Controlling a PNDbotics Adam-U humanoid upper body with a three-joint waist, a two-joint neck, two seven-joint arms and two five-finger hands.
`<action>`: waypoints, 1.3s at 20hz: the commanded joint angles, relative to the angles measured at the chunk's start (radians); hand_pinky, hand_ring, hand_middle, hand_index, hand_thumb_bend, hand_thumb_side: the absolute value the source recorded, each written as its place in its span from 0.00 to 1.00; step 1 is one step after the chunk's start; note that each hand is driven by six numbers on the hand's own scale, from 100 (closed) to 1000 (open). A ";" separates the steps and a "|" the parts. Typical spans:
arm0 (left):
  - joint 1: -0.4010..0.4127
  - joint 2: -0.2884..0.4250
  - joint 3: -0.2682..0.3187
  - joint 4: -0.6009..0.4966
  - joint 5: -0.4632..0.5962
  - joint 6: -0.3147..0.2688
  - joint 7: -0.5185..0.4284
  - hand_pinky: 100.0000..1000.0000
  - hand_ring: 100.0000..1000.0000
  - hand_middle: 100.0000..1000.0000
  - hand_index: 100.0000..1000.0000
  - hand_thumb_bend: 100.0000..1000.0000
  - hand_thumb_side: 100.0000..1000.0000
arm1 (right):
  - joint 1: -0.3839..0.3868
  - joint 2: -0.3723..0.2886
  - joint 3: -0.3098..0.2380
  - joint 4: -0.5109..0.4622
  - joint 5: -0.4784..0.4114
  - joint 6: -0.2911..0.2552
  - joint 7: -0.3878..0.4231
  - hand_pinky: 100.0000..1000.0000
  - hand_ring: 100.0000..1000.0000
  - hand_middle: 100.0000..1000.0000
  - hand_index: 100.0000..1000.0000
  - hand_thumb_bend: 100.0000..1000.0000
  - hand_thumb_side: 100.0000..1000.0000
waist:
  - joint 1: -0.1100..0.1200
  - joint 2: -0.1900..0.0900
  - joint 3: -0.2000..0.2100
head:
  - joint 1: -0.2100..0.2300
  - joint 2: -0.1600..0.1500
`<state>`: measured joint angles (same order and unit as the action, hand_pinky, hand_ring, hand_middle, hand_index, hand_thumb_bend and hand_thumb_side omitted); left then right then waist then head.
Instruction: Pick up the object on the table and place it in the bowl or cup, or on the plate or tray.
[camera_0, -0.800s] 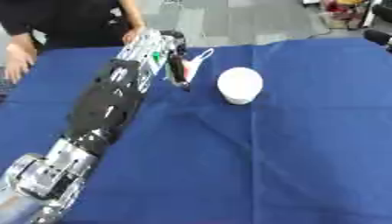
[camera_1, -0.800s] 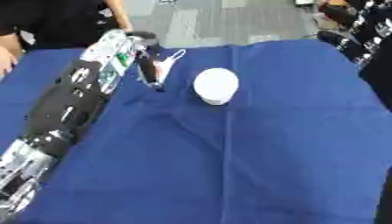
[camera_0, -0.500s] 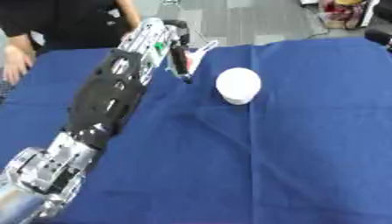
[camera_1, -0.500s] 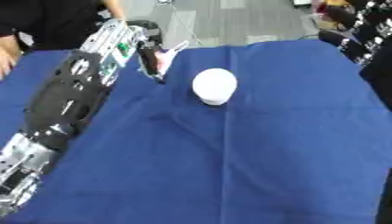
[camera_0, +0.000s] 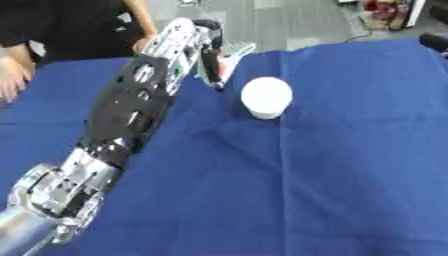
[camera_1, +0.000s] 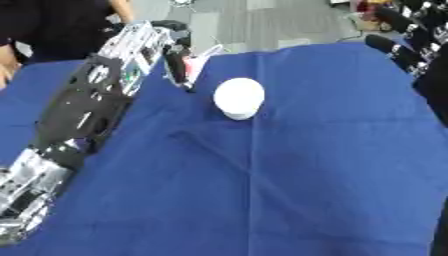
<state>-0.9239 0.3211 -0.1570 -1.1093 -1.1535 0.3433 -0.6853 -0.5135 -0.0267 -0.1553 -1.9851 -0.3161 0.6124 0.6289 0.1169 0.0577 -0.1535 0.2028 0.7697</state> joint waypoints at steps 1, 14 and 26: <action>-0.037 0.005 0.015 0.022 -0.023 0.014 0.037 0.00 0.00 0.00 0.03 0.50 0.00 | -0.025 0.014 0.016 -0.015 -0.018 0.286 0.278 0.90 1.00 1.00 1.00 0.71 1.00 | 0.000 -0.006 -0.012 | 0.021 0.000; -0.053 0.009 0.048 0.119 -0.017 0.042 0.181 0.00 0.00 0.00 0.03 0.50 0.00 | -0.040 0.028 0.065 -0.015 -0.023 0.295 0.278 0.90 1.00 1.00 1.00 0.71 1.00 | 0.022 0.025 -0.051 | 0.049 0.000; -0.088 0.001 0.036 0.102 0.019 0.034 0.217 0.00 0.00 0.00 0.03 0.50 0.00 | -0.048 0.032 0.081 -0.015 -0.016 0.295 0.278 0.90 1.00 1.00 1.00 0.71 1.00 | 0.054 0.037 -0.077 | 0.040 0.000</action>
<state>-0.9851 0.3066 -0.1203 -0.9847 -1.1403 0.3816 -0.4666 -0.5434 0.0030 -0.0762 -1.9851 -0.3273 0.6204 0.6208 0.1771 0.1148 -0.2316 0.2418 0.7698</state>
